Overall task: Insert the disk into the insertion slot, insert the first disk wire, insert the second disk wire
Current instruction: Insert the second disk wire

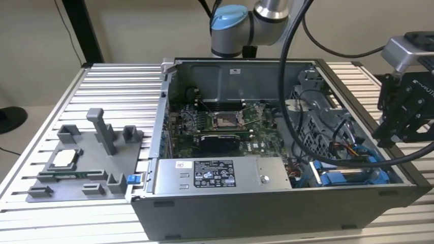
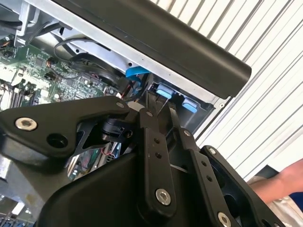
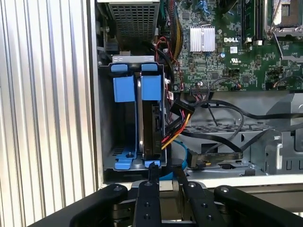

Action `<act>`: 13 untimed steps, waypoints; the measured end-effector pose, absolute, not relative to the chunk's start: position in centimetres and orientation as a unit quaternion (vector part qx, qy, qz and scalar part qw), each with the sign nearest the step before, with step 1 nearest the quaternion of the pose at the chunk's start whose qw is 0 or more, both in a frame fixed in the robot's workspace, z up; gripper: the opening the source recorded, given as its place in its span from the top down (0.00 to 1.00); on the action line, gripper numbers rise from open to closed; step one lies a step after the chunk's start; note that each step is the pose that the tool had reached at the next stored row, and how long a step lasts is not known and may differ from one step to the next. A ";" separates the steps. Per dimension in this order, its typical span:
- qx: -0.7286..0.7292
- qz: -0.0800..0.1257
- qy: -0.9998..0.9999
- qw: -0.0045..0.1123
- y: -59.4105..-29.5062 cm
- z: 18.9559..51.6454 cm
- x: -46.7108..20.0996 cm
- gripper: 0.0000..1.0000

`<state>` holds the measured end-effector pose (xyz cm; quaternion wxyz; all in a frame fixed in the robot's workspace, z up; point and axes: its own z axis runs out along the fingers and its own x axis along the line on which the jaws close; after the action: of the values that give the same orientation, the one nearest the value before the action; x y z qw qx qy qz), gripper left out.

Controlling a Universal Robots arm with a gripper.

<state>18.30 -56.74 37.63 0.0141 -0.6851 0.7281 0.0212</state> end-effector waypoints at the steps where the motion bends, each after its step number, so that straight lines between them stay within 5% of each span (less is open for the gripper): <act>1: -0.685 0.021 0.728 0.014 -56.6 37.6 18.3 0.00; 13: -0.685 0.021 0.728 0.014 -55.6 37.6 18.3 0.00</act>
<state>18.31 -55.55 37.58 0.0141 -0.6850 0.7281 0.0212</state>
